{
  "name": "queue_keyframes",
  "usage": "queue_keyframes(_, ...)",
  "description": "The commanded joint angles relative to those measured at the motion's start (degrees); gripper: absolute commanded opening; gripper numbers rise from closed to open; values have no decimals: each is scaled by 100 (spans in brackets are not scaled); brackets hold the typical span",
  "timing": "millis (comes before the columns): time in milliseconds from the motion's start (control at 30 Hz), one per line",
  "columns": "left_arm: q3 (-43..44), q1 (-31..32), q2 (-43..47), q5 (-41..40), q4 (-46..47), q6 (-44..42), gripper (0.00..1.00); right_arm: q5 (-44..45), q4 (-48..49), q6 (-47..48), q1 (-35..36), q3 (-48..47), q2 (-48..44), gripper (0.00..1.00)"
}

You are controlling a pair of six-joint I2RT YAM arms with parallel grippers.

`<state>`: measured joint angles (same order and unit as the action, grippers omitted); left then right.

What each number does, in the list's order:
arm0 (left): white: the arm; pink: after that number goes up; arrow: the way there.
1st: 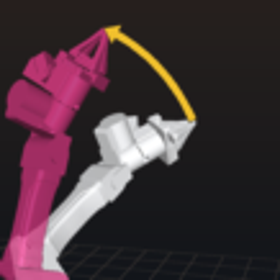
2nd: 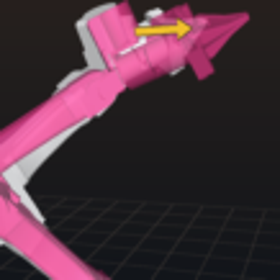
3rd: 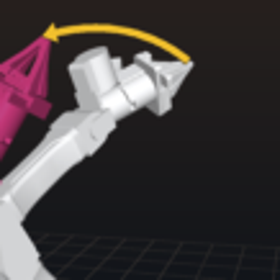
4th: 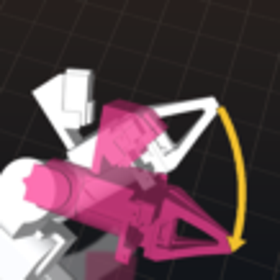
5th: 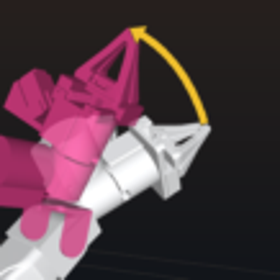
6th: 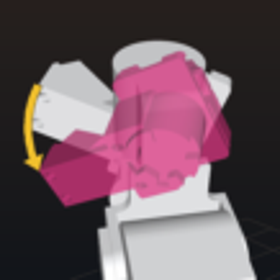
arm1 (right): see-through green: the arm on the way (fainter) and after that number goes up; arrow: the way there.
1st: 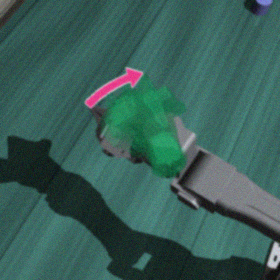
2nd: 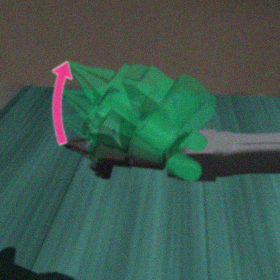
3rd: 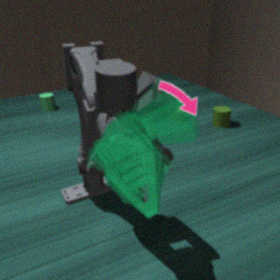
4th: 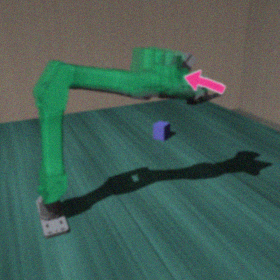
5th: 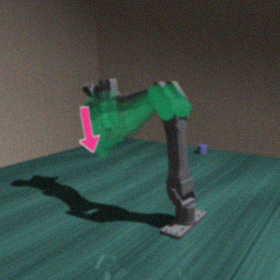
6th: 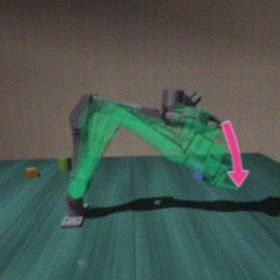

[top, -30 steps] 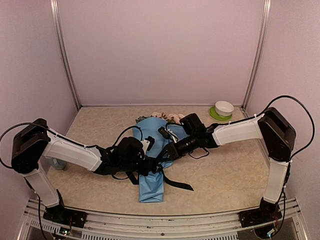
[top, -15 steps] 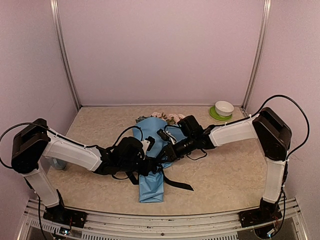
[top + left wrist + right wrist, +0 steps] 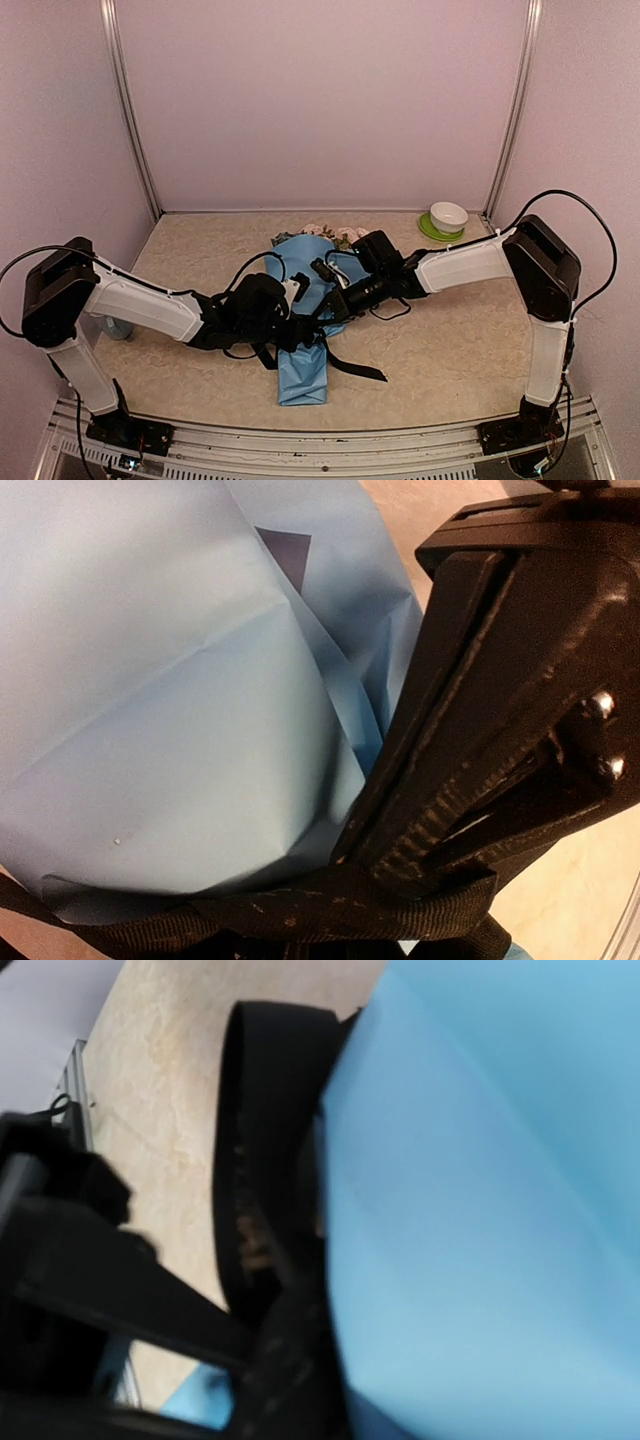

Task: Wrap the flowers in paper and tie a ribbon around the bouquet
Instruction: Tie the half-tied ribbon around the folded bouquet.

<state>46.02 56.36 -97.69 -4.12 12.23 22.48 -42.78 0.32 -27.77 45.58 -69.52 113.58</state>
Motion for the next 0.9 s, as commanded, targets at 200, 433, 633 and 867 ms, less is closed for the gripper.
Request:
queue_keyframes(200,-189,100,1356,-55,-497,-282,52,421,-438,401,-4,-154,-8,0)
queue_keyframes(433,-677,-70,2498,-481,-583,110,71,474,-513,504,2,-201,-70,0)
queue_keyframes(633,-1425,-1183,2551,-329,-126,1454,95,556,-591,574,27,-220,-74,0)
queue_keyframes(867,-1331,-1336,1615,221,865,1756,99,619,-644,618,46,-220,-48,0)
